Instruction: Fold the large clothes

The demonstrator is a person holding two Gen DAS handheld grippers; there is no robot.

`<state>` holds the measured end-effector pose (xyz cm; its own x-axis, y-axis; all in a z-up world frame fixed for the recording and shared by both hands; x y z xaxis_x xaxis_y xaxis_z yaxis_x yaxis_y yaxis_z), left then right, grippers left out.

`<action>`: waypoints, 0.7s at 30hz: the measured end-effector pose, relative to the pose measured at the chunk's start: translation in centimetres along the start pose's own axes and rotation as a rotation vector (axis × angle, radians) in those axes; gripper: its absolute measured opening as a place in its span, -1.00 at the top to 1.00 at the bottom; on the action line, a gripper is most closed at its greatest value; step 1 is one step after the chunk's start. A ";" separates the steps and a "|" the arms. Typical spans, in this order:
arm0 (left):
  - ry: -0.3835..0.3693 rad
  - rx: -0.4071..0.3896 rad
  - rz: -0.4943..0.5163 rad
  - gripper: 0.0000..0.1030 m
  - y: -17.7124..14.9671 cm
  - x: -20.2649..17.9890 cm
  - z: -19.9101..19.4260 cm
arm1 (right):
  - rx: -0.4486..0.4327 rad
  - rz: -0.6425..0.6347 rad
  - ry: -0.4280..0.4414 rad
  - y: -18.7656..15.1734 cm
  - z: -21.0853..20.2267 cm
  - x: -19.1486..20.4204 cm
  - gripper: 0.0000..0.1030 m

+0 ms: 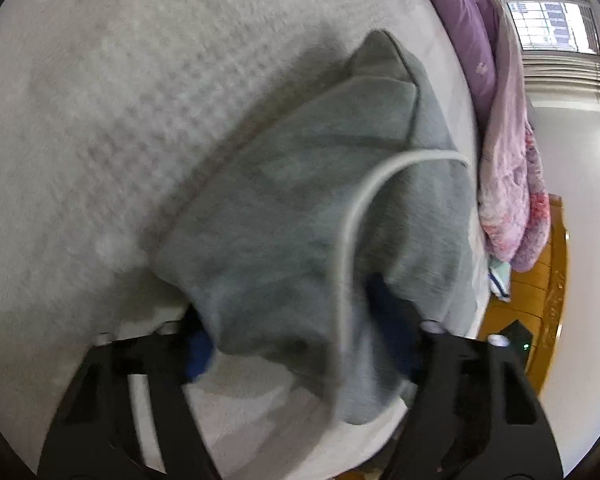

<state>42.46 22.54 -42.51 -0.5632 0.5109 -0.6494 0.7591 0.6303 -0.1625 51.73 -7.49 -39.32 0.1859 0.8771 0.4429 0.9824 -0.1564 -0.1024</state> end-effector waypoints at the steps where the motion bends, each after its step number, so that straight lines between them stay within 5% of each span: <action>1: 0.001 0.001 0.001 -0.17 -0.1 0.0 0.1 | -0.004 0.006 0.001 -0.6 -0.3 -0.1 1.00; 3: -0.021 0.004 -0.005 -0.02 0.1 0.3 0.1 | -0.007 -0.004 -0.006 -0.9 -0.3 -0.1 1.00; 5: -0.071 0.012 -0.018 0.44 0.2 0.3 0.5 | -0.001 -0.003 -0.004 -0.9 -0.2 -0.1 1.00; 8: -0.099 0.030 0.022 0.63 0.6 -0.6 0.2 | 0.006 0.001 0.011 -0.8 -0.1 -0.2 1.00; 13: -0.116 0.029 0.112 0.69 0.3 -3.9 -1.7 | -0.038 -0.047 0.022 -1.2 -0.7 0.7 1.00; 21: -0.153 0.028 0.203 0.70 0.0 -10.4 -3.7 | -0.231 -0.348 -0.069 -6.3 -6.0 3.8 0.80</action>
<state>47.08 19.38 -32.98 -0.3436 0.5297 -0.7755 0.8616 0.5062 -0.0360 46.35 -5.85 -31.65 -0.1524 0.9225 0.3548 0.9665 0.0640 0.2485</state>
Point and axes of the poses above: each gripper's, at about its wrist camera, not at the fingertips, and z roughly the way its jaws point, x to its left, y to its top, the point moved 1 cm from there along z, roughly the way its jaws point, and after that the axes turned 5 degrees about x, right-handed, at the moved point
